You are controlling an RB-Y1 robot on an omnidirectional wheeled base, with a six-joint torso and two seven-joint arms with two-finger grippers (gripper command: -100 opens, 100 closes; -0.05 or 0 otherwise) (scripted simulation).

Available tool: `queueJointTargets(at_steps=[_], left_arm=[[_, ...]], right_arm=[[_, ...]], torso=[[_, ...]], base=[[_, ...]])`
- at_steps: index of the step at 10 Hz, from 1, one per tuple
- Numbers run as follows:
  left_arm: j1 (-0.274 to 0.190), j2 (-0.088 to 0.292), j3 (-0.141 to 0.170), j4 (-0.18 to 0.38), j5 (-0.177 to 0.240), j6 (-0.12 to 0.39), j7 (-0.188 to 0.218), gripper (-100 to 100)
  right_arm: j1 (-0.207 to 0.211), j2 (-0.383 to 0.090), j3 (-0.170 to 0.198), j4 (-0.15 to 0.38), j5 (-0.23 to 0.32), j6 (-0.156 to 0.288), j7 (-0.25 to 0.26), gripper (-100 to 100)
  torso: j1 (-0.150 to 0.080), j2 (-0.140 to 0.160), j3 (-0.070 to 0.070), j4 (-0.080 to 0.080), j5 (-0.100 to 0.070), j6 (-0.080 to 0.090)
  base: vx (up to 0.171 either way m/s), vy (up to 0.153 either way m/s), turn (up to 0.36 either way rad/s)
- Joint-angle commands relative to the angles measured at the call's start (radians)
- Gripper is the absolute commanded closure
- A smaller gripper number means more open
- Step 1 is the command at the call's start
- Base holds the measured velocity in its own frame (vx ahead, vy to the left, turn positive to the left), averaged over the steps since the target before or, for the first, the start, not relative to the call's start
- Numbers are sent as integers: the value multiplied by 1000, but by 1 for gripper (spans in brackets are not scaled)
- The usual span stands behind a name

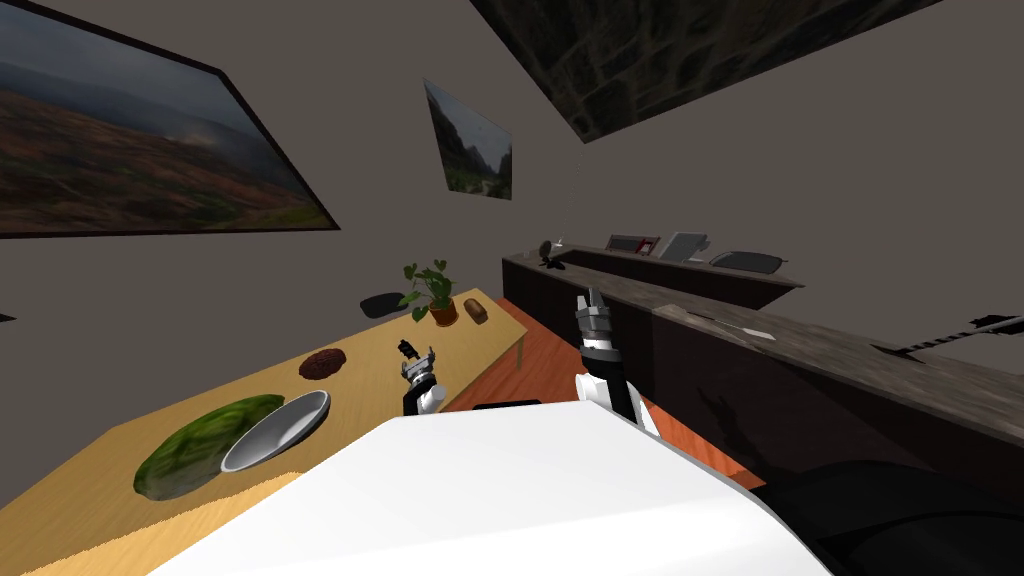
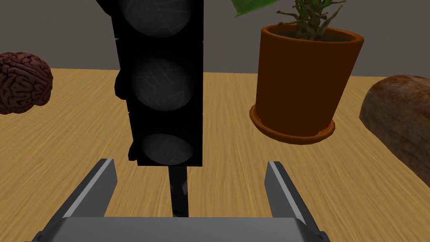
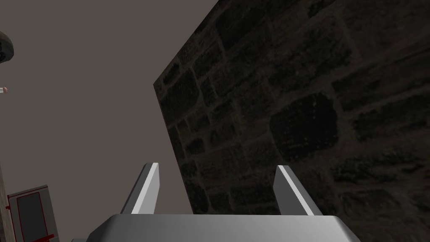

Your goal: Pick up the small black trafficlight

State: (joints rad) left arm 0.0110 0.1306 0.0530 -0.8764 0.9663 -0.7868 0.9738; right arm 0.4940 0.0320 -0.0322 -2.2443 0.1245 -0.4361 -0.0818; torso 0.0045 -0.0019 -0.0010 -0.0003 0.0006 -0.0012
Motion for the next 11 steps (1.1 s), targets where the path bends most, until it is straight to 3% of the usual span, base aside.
queueJointTargets(at_steps=[1,2,5,6,7,8,9,11], left_arm=[[26,-39,-50,-40,28,-40,-50,-100],[26,-39,-52,-40,28,-40,-61,-100],[88,-122,-148,-139,88,-112,-165,-100],[88,-122,-153,-139,88,-112,-181,-100],[108,-150,-187,-171,108,-136,-218,-100],[108,-150,-187,-171,108,-136,-221,-100],[128,-177,-221,-204,128,-160,-256,-100],[127,-168,-214,-201,127,-152,-249,-100]], right_arm=[[0,0,0,0,0,0,0,0],[0,0,0,0,0,0,0,0],[0,0,0,0,0,0,0,0],[0,0,0,0,0,0,0,0],[0,0,0,0,0,0,0,0],[0,0,0,0,0,0,0,0],[0,0,0,0,0,0,0,0],[0,0,0,0,0,0,0,0]], torso=[[0,0,0,0,0,0],[4,-1,-1,0,1,0],[5,0,0,0,1,0],[8,0,0,0,2,0],[5,0,0,0,1,0],[3,0,0,0,1,0],[1,0,0,0,0,0],[1,1,0,0,0,0]], base=[[64,148,46],[39,115,2],[34,159,42],[45,139,-3],[45,109,30],[35,76,15],[39,109,37],[18,61,0]])
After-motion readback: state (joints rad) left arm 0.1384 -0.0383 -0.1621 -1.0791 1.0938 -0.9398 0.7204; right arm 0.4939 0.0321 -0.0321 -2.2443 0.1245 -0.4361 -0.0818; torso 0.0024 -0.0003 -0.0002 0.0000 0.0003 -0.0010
